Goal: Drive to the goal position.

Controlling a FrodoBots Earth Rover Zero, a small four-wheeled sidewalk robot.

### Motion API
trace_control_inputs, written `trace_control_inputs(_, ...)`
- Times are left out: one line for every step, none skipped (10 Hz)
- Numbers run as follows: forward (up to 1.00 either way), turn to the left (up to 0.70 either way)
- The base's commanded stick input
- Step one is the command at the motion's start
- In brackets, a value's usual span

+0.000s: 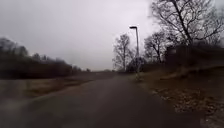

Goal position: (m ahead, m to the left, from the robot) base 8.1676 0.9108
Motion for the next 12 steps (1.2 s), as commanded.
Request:
trace_control_inputs(0.7,0.0)
trace_control_inputs(0.7,0.0)
trace_control_inputs(0.7,0.0)
trace_control_inputs(0.7,0.0)
trace_control_inputs(0.7,0.0)
trace_control_inputs(0.7,0.0)
trace_control_inputs(0.7,0.0)
trace_control_inputs(0.7,0.0)
trace_control_inputs(0.7,0.0)
trace_control_inputs(0.7,0.0)
trace_control_inputs(0.7,0.0)
trace_control_inputs(0.7,0.0)
